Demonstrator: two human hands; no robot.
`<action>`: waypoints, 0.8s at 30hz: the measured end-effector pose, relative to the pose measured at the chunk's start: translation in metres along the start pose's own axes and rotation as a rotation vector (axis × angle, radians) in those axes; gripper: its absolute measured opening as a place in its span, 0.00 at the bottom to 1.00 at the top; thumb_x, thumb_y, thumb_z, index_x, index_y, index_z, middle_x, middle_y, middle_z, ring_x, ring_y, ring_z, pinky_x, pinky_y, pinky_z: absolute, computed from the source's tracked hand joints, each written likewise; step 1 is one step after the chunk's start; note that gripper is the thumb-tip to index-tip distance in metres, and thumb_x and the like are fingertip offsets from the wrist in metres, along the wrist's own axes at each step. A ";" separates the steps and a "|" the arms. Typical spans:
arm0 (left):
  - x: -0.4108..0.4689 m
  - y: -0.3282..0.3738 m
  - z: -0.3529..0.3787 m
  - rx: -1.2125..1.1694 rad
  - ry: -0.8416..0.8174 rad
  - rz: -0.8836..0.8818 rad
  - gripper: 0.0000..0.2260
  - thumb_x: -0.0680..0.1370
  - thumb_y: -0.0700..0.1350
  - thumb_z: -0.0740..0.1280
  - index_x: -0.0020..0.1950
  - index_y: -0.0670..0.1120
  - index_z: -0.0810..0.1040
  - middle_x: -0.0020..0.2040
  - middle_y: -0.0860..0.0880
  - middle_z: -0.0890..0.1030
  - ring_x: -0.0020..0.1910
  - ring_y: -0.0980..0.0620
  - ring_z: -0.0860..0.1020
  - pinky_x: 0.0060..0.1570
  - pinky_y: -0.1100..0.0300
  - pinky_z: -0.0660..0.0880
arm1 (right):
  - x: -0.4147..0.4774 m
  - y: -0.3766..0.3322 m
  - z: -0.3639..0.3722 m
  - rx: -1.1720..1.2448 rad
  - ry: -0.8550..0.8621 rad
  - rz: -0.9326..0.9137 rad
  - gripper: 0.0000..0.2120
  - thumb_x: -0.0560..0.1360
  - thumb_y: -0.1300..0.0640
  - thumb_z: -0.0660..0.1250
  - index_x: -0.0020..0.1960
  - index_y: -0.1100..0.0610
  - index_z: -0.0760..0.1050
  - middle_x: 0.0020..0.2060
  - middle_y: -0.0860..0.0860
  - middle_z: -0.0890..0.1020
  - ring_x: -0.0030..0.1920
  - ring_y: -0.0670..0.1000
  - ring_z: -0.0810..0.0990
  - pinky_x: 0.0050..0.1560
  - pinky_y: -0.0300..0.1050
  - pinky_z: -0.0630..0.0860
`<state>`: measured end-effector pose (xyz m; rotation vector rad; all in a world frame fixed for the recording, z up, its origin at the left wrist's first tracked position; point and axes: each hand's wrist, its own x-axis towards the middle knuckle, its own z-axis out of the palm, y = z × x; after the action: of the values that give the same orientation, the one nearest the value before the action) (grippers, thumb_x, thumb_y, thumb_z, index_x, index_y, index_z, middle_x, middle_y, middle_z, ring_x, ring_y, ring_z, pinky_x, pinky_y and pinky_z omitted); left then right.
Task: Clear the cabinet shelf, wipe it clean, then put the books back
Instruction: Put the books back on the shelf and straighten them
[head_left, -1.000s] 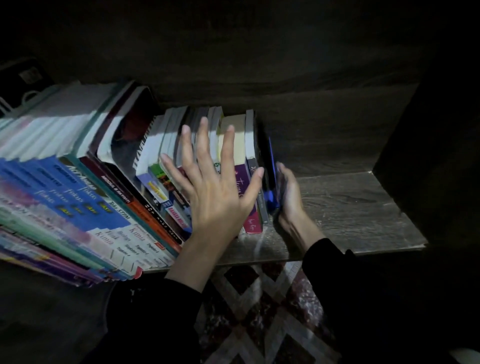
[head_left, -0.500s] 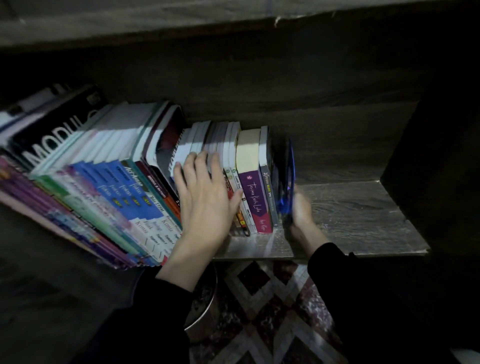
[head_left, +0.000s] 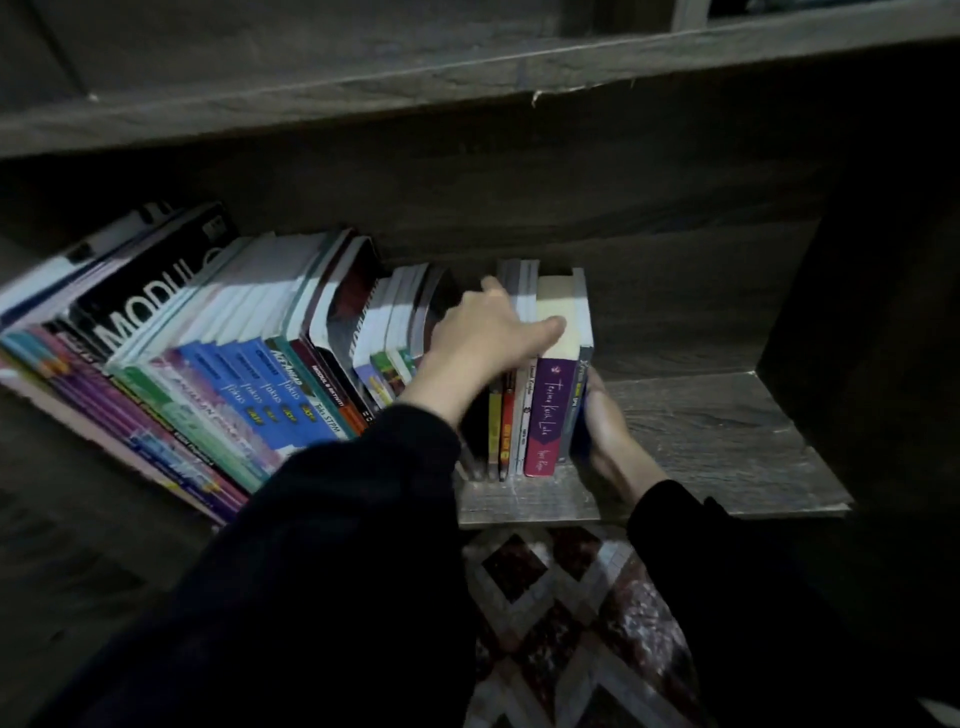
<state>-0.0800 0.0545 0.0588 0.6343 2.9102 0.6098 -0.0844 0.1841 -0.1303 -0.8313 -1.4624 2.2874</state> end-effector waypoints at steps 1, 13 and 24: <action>0.010 0.005 -0.001 0.008 -0.054 -0.023 0.40 0.73 0.67 0.64 0.75 0.41 0.60 0.71 0.41 0.69 0.67 0.41 0.70 0.61 0.51 0.71 | 0.003 0.002 0.000 0.014 -0.028 0.004 0.21 0.81 0.49 0.53 0.74 0.44 0.62 0.65 0.55 0.76 0.56 0.58 0.81 0.57 0.61 0.77; 0.044 0.026 0.011 0.283 -0.160 0.002 0.43 0.70 0.71 0.63 0.76 0.45 0.61 0.73 0.42 0.67 0.68 0.40 0.69 0.58 0.52 0.71 | 0.032 0.028 -0.003 0.031 -0.143 -0.076 0.55 0.55 0.20 0.64 0.75 0.46 0.61 0.72 0.51 0.68 0.71 0.54 0.68 0.71 0.58 0.64; 0.061 0.009 -0.007 0.044 -0.016 -0.027 0.51 0.67 0.68 0.68 0.78 0.55 0.39 0.74 0.46 0.67 0.69 0.42 0.69 0.64 0.52 0.71 | 0.039 0.029 -0.006 0.142 -0.191 -0.041 0.40 0.69 0.33 0.65 0.75 0.51 0.62 0.72 0.55 0.67 0.70 0.58 0.69 0.68 0.61 0.67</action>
<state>-0.1334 0.0855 0.0678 0.6006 2.9197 0.5370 -0.1096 0.1966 -0.1698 -0.5503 -1.3572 2.4623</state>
